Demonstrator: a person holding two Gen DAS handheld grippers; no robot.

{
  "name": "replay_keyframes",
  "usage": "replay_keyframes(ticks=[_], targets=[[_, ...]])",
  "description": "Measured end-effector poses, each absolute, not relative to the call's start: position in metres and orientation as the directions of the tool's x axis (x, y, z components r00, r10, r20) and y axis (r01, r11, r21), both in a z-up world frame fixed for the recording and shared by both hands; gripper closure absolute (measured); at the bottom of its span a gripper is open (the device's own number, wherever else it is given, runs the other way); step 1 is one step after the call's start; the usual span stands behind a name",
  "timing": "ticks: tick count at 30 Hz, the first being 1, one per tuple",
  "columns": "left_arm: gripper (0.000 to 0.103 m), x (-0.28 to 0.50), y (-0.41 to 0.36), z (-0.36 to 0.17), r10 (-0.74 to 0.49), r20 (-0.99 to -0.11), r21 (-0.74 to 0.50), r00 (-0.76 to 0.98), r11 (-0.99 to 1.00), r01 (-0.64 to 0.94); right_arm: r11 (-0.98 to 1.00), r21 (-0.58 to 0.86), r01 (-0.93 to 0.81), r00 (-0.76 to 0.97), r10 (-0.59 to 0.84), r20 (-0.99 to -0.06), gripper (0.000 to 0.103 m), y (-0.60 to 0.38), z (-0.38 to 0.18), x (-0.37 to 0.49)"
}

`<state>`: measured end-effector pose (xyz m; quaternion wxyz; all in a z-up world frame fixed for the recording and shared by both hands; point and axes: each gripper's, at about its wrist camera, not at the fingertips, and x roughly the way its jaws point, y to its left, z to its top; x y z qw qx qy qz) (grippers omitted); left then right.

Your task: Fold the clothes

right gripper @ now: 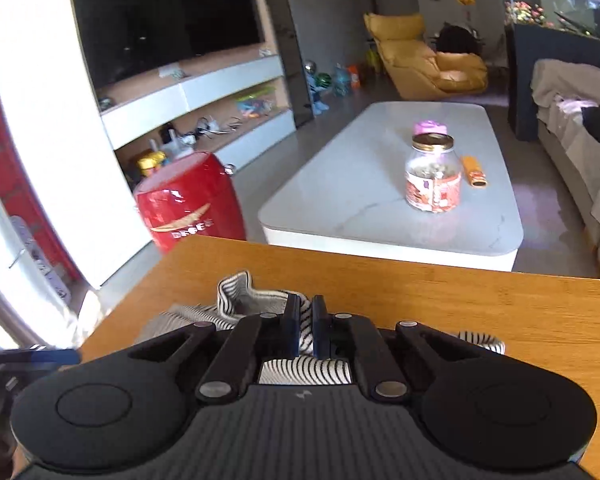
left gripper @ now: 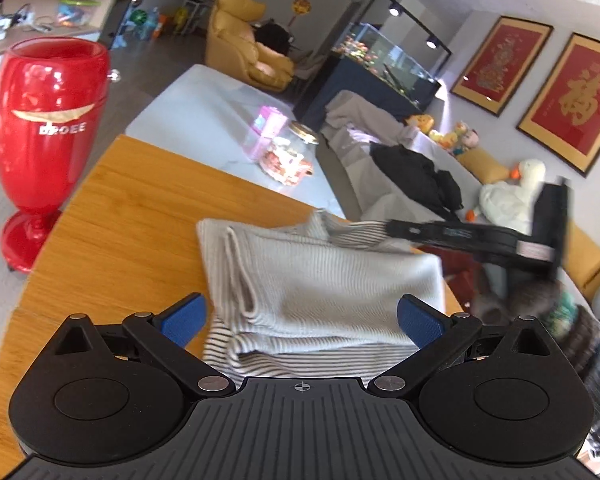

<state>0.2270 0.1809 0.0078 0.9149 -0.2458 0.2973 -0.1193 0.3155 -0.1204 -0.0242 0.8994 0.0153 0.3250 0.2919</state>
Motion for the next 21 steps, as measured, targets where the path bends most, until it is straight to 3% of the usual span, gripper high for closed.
replay_keyframes(ticks=[1,5,9,15,17,18,21], targets=[[0.000,0.229,0.187,0.010,-0.357,-0.481,-0.536,0.801,0.843,0.054,0.811,0.227,-0.539,0.611,0.562,-0.558,0.098,-0.126,-0.014,0.299],[0.000,0.241,0.197,0.019,-0.389,-0.425,-0.592,0.818,0.803,0.074,0.792,0.300,-0.531,0.514,0.583,-0.630,0.098,-0.140,-0.040,0.236],[0.000,0.257,0.175,0.033,-0.429,-0.401,-0.562,0.809,0.813,0.152,0.788,0.335,-0.516,0.435,0.578,-0.691,0.099,-0.138,-0.079,0.196],[0.000,0.267,0.132,0.027,-0.397,-0.515,-0.380,0.759,0.900,0.213,0.811,0.282,-0.512,0.474,0.540,-0.695,0.098,-0.151,-0.077,0.181],[0.005,0.257,0.125,0.018,-0.390,-0.561,-0.325,0.730,0.915,0.239,0.800,0.274,-0.534,0.503,0.560,-0.658,0.098,-0.162,-0.059,0.173],[0.014,0.250,0.124,0.014,-0.393,-0.579,-0.306,0.715,0.917,0.256,0.802,0.280,-0.527,0.526,0.567,-0.634,0.096,-0.170,-0.050,0.172],[0.015,0.223,0.121,0.005,-0.404,-0.612,-0.244,0.680,0.914,0.323,0.825,0.291,-0.485,0.600,0.556,-0.575,0.095,-0.191,-0.027,0.174]])
